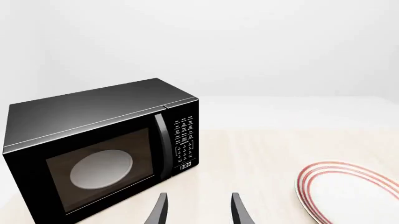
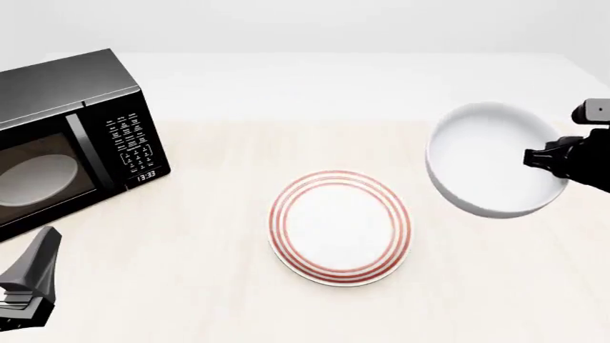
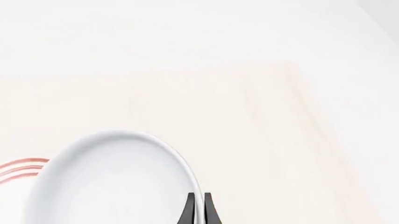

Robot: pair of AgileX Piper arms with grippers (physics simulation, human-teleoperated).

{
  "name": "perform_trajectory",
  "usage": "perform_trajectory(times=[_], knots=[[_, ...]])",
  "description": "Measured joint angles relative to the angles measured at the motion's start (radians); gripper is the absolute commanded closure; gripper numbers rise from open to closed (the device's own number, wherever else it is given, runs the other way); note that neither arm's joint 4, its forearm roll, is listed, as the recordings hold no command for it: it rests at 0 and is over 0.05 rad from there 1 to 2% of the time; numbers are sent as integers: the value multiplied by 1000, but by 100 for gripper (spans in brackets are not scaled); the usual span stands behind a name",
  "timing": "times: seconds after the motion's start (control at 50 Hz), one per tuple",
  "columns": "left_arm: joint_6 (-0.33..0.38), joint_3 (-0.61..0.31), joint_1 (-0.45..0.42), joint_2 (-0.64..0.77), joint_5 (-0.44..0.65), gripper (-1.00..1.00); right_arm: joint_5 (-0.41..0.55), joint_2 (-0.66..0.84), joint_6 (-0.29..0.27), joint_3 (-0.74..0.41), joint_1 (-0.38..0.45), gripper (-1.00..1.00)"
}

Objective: Put the white bowl to the right of the plate.

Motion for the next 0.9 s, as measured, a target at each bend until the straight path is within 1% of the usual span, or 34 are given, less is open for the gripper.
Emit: perform_trajectory(times=[0.24, 0.38, 0.6, 0.9], knots=[[0, 0, 0, 0, 0, -100, -59, 17, -15, 65, -90, 100], [0, 0, 0, 0, 0, -100, -105, 41, -24, 104, -129, 100], [0, 0, 0, 0, 0, -100, -183, 90, -23, 167, -166, 100], [0, 0, 0, 0, 0, -100, -291, 179, -19, 226, -188, 100]])
